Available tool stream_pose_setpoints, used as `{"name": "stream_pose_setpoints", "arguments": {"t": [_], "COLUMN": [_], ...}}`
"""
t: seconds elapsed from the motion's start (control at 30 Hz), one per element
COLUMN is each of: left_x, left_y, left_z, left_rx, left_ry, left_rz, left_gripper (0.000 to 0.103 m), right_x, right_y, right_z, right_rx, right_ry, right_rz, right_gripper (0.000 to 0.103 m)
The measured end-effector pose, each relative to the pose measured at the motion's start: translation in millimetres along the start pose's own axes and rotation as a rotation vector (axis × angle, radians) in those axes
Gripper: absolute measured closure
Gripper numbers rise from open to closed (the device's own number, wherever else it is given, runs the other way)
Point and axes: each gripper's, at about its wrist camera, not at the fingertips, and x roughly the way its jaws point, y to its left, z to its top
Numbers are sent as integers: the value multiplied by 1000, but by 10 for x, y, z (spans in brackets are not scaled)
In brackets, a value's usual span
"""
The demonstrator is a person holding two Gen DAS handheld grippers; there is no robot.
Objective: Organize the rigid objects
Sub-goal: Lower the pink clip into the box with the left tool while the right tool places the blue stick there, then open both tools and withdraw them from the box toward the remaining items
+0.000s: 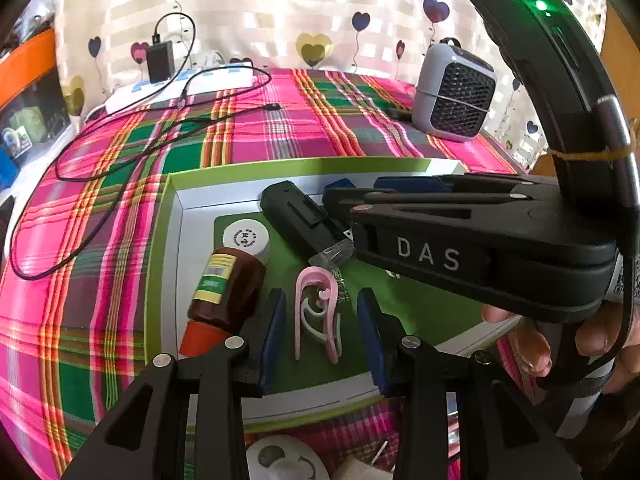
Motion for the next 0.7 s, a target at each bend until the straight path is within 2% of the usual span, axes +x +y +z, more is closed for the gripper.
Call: {"name": "stream_pose_setpoints", "arguments": {"t": [0.7], "left_x": [-503], "left_y": [-122], "left_z": [-183], "left_rx": [23], "left_ry": [-74], "left_rz": [11], "left_gripper": [67], "right_x": [-661], "right_y": [74], "right_z": [-324], "right_rx": [49], "right_ry": [-110], "right_rz": [-78], "right_gripper": [62]}}
